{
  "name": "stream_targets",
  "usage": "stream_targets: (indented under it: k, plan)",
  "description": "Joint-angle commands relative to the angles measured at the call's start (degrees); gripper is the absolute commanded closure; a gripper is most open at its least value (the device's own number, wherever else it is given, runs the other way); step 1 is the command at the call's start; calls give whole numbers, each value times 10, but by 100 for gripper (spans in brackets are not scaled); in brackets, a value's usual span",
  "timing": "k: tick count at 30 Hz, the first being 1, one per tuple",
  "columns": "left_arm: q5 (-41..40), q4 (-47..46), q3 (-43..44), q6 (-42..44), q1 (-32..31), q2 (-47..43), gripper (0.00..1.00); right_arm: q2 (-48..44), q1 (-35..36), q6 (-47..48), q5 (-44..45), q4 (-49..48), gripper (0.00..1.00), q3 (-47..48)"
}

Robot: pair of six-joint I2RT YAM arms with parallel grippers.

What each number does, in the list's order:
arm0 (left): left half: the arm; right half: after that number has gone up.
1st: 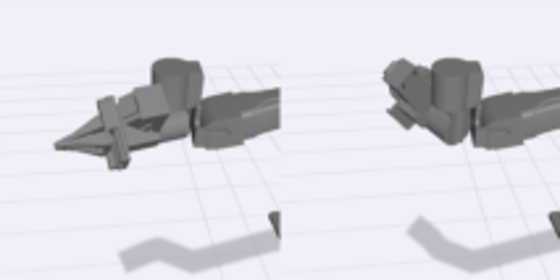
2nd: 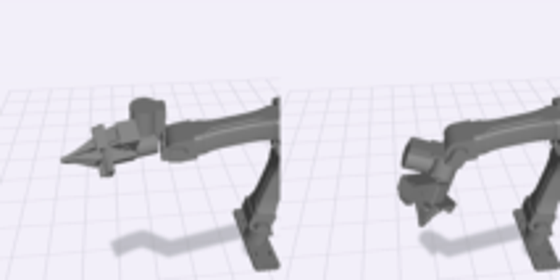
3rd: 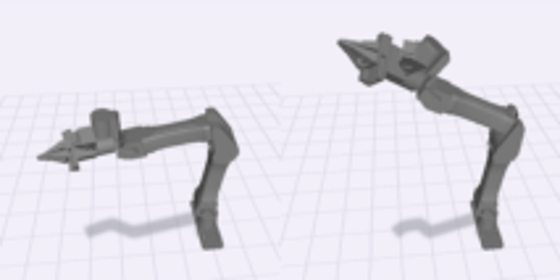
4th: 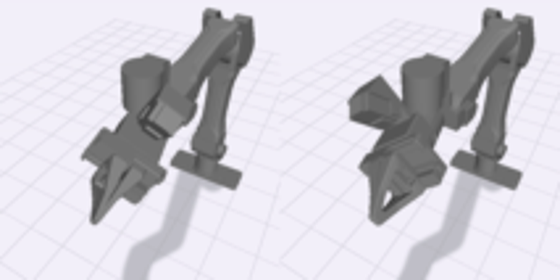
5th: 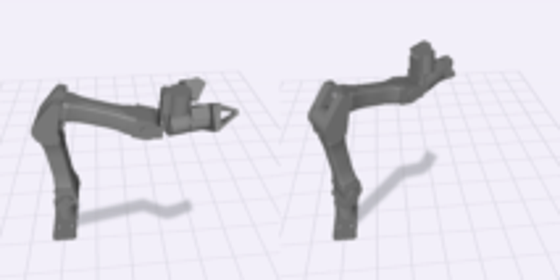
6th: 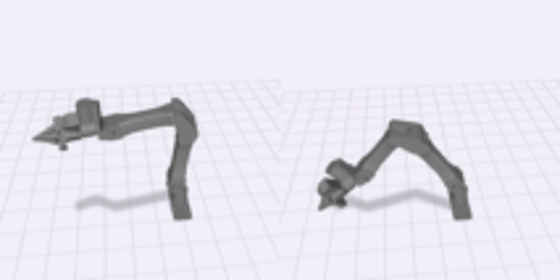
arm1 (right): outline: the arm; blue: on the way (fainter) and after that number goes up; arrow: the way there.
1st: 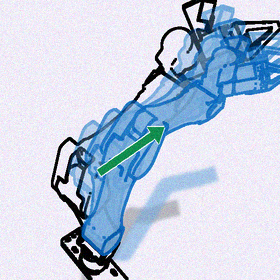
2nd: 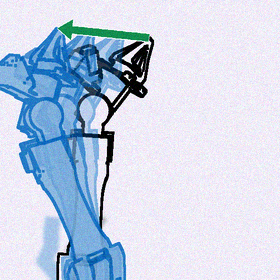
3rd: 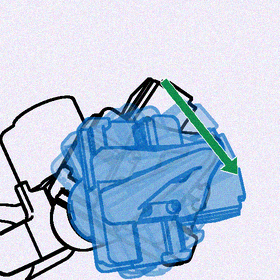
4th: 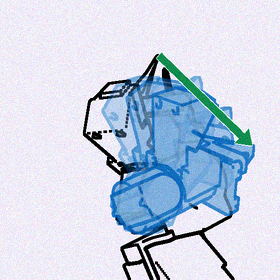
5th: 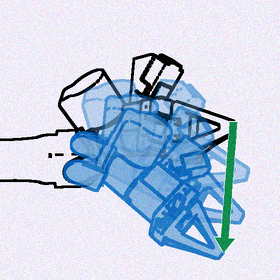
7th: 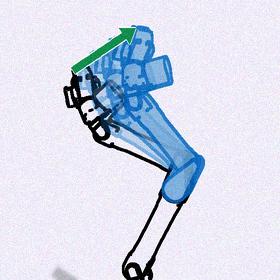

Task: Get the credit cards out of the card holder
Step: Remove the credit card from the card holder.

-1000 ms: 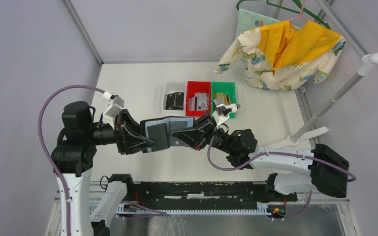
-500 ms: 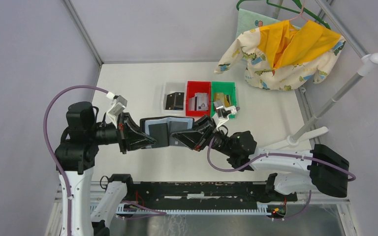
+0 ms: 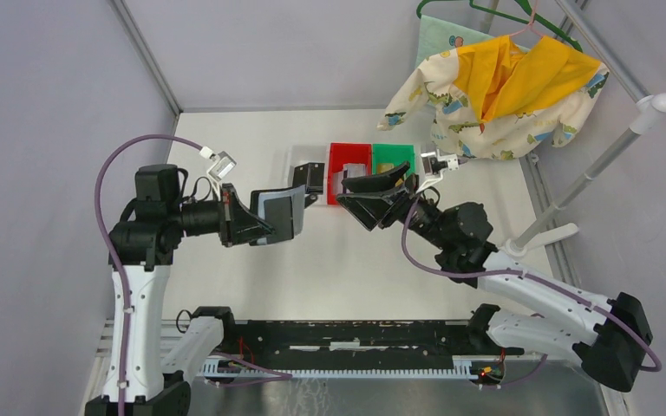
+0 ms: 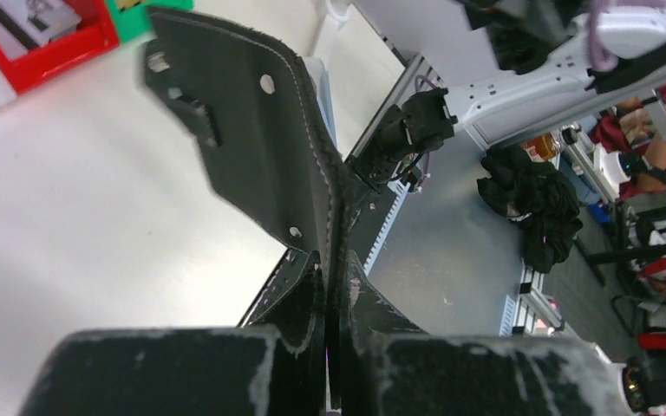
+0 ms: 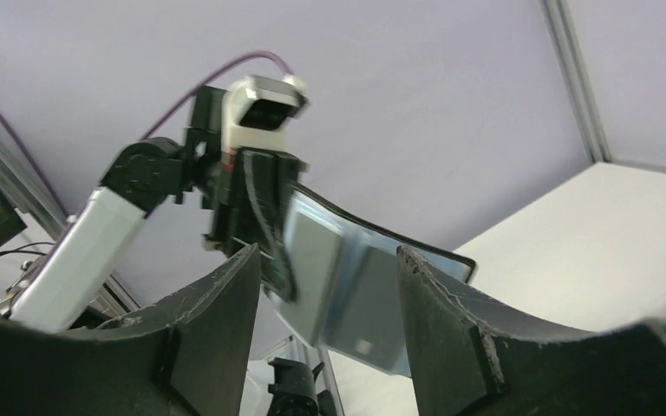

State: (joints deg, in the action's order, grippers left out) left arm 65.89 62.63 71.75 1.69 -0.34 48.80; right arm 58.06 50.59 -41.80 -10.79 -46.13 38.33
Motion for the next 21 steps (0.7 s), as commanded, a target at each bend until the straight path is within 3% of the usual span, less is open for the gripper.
stream_targets:
  k: [1, 8, 21]
  plan:
    - [-33, 34, 17, 25, 3, 32, 98, 17, -1, 21, -66, 68, 37, 71]
    - [25, 84, 33, 64, 3, 46, 98, 129, 6, -113, -237, -65, 45, 87]
    - [73, 112, 44, 96, 3, 46, 98, 162, 31, -127, -286, -74, 45, 83]
